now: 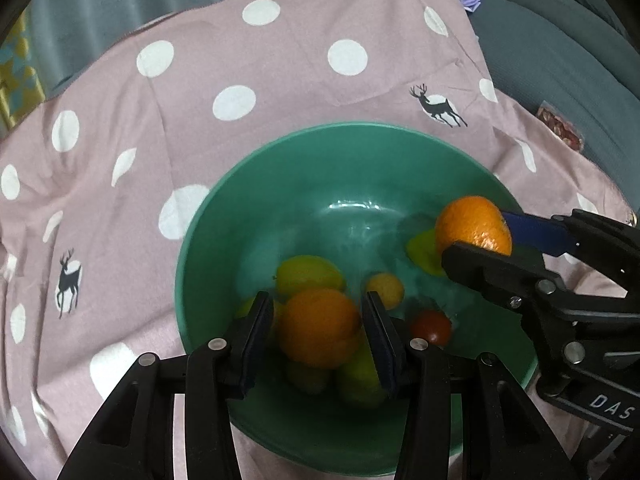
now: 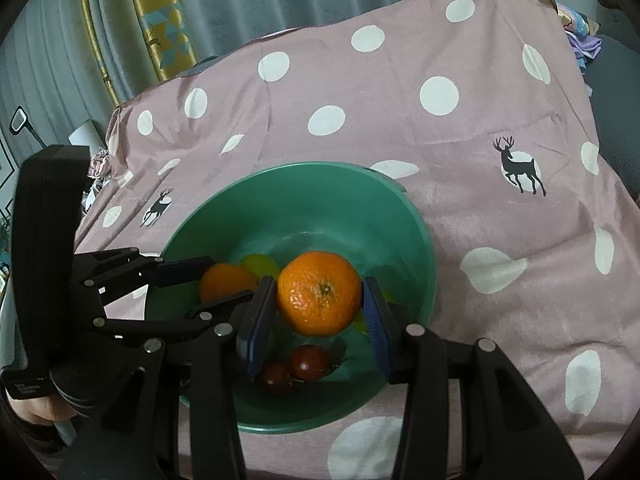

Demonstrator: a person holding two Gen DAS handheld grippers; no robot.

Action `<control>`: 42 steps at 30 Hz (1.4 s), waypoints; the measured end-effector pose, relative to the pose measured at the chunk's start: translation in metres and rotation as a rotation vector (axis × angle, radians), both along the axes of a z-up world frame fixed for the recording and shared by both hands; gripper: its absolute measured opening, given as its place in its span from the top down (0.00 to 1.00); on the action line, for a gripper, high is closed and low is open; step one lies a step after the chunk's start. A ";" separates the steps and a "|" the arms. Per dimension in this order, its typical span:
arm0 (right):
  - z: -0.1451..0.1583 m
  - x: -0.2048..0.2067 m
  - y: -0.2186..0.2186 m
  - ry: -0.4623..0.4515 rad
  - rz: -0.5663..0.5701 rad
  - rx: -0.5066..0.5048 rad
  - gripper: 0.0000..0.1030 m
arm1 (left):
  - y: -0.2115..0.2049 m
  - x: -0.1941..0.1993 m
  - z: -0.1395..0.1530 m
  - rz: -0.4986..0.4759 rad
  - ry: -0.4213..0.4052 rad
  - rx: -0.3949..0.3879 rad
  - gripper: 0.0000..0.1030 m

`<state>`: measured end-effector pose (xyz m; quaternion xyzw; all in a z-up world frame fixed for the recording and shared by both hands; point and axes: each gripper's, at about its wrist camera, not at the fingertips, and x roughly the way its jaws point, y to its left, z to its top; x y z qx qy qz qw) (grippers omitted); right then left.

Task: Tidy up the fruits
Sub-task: 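Open both grippers to drop the oranges into the bowl, then move both open grippers toward the two cherry tomatoes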

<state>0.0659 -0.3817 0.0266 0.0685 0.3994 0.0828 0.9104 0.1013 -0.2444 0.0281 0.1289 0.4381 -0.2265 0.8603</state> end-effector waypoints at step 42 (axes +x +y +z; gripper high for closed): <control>0.020 -0.111 0.036 -0.030 0.103 0.172 0.22 | 0.180 -0.137 0.046 0.275 -0.080 -0.144 0.10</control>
